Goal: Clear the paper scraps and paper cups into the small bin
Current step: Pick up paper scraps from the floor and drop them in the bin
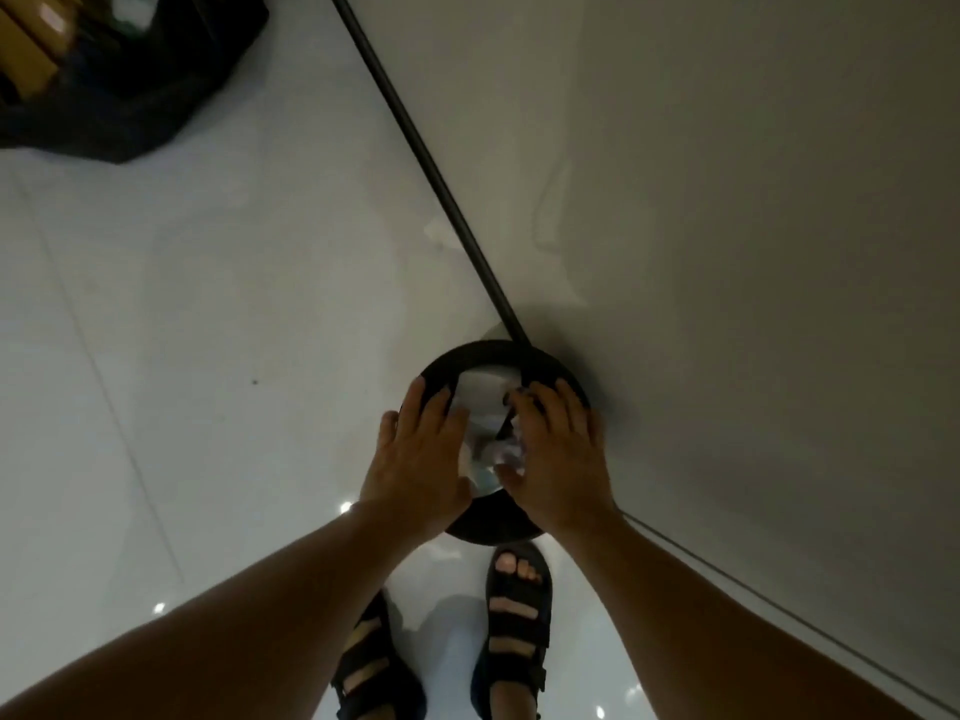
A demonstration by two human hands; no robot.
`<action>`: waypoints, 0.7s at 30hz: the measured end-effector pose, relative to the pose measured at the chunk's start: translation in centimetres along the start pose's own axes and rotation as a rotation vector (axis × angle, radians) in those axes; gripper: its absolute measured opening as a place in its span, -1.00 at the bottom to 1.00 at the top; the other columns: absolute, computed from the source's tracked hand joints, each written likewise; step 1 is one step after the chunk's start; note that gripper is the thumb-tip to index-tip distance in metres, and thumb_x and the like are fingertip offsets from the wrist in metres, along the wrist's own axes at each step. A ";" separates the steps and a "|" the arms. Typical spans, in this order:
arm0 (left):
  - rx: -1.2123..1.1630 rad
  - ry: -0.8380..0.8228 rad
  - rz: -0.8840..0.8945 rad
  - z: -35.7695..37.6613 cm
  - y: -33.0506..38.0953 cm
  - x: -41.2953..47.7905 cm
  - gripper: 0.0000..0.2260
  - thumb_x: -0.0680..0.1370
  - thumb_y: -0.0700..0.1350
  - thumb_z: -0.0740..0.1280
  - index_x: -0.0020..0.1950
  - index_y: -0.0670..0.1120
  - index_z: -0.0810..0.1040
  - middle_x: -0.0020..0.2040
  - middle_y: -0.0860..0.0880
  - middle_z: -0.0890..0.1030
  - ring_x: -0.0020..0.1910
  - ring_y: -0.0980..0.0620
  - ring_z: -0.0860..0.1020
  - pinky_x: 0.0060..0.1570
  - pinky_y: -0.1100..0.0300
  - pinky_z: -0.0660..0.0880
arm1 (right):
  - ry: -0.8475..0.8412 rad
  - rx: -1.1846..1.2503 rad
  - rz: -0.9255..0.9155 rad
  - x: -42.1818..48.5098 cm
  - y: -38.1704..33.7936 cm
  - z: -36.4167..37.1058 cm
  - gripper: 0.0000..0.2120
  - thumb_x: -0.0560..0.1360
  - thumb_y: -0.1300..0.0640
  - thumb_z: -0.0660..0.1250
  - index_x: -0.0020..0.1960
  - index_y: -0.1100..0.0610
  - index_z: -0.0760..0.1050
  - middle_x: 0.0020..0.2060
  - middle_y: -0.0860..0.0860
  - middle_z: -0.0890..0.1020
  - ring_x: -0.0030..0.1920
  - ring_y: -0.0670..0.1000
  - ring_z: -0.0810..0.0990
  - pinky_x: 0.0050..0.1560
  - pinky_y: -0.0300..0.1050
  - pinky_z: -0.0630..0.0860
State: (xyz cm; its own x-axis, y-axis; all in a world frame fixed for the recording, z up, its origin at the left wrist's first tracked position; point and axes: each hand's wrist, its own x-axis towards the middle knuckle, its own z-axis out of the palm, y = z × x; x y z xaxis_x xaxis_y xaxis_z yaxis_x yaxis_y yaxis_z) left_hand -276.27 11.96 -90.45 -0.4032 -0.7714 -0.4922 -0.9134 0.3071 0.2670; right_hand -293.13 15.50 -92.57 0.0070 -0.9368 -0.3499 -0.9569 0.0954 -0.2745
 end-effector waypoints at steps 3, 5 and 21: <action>0.150 0.011 0.061 3.0 -1.4 0.5 -0.19 0.46 0.24 0.29 0.57 0.02 -0.03 0.58 -0.06 -0.18 0.48 -0.18 -0.40 0.47 -0.20 -0.06 | 0.023 -0.116 -0.056 0.1 1.7 1.6 -0.16 0.37 -0.20 0.43 0.54 0.03 0.20 0.55 0.09 0.18 0.55 0.21 0.03 0.40 0.34 0.16; 0.154 0.016 0.065 3.7 -1.6 0.5 -0.16 0.45 0.26 0.27 0.57 0.02 -0.07 0.58 -0.07 -0.19 0.46 -0.16 -0.44 0.45 -0.20 -0.09 | 0.010 -0.112 -0.079 -0.2 2.2 2.0 -0.14 0.39 -0.21 0.41 0.57 0.02 0.14 0.57 0.09 0.10 0.56 0.20 -0.04 0.42 0.37 0.15; -0.076 0.122 -0.223 -16.0 -0.8 -14.0 -0.22 0.51 0.31 0.10 0.56 0.05 -0.24 0.50 -0.04 -0.42 0.41 -0.11 -0.52 0.46 -0.17 -0.17 | -0.026 0.062 -0.092 -8.5 -9.7 -17.7 -0.14 0.43 -0.37 0.17 0.58 -0.08 -0.10 0.57 -0.03 -0.12 0.56 0.09 -0.21 0.50 0.17 0.10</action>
State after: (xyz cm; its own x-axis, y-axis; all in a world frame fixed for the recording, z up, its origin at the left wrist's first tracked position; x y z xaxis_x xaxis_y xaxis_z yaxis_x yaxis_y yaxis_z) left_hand -269.04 13.60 -70.56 -0.1786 -0.8781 -0.4439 -0.9705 0.0828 0.2267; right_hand -289.05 16.58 -71.09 0.1022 -0.9334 -0.3440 -0.9322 0.0309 -0.3607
